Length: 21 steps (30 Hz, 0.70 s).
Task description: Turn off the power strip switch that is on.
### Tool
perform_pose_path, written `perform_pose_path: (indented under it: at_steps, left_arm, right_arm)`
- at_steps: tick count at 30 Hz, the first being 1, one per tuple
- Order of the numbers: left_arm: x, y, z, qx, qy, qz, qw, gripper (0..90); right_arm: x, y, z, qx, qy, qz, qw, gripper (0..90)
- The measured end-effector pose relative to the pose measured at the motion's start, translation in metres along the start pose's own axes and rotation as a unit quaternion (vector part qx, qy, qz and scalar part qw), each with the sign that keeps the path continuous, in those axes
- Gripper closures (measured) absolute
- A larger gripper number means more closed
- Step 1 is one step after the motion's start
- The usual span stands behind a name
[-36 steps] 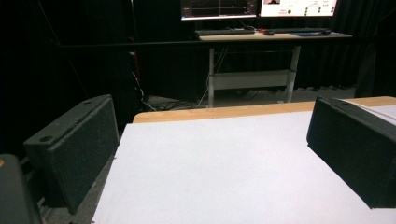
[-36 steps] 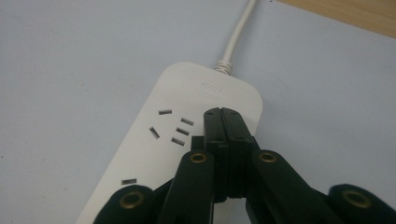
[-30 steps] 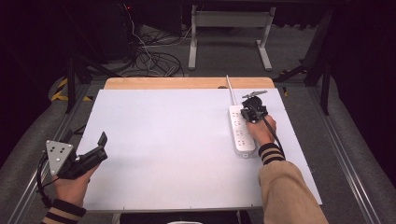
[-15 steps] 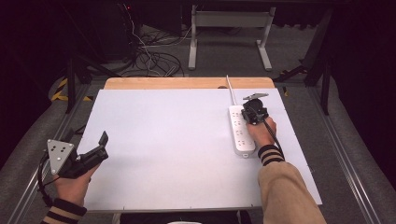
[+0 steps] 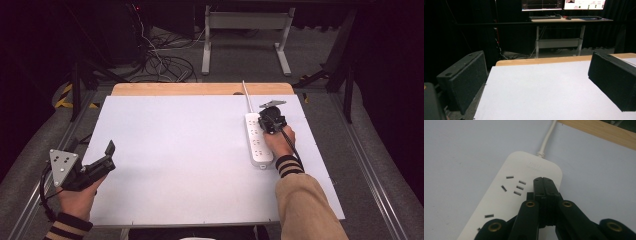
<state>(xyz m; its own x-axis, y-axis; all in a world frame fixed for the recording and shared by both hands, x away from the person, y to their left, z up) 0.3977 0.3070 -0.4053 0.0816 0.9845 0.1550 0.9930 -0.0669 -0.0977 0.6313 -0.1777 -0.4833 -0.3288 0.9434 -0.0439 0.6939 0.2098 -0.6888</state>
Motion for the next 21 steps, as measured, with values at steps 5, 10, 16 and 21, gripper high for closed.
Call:
perform_pose_path:
  at_steps: [5, 10, 16, 21]
  left_arm:
    - [0.0001, 0.0008, 0.0004, 0.002, 0.001, 0.002, 1.0, 2.8]
    - [0.0, 0.0012, 0.0004, 0.002, 0.002, 0.001, 1.0, 2.8]
    - [-0.0002, 0.0015, 0.0004, 0.001, 0.001, 0.003, 1.0, 2.8]
    - [-0.0004, 0.0016, 0.0004, 0.003, 0.002, 0.002, 1.0, 2.8]
  right_arm:
    - [0.0004, -0.0001, 0.0, 0.0, -0.001, 0.002, 1.0, 90.0]
    - [0.0003, -0.0001, -0.0001, 0.001, -0.001, 0.002, 1.0, 90.0]
    - [0.0, 0.0, -0.0001, 0.0, 0.002, 0.001, 1.0, 90.0]
    - [0.0, -0.0002, 0.0002, -0.001, 0.003, 0.001, 1.0, 90.0]
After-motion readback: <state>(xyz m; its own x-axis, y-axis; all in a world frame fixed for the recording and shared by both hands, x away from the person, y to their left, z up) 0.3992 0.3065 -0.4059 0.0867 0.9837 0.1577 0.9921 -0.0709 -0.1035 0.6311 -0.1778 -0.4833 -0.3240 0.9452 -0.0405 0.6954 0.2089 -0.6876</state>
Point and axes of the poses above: each handheld gripper's, and its own axes: y roughly forward along the jaws, z roughly out of its underside, x roughly to its left, the point moved 4 cm from there along y, roughly forward along the jaws, and after that the axes turned 8 degrees about y, right-handed, at the moved point
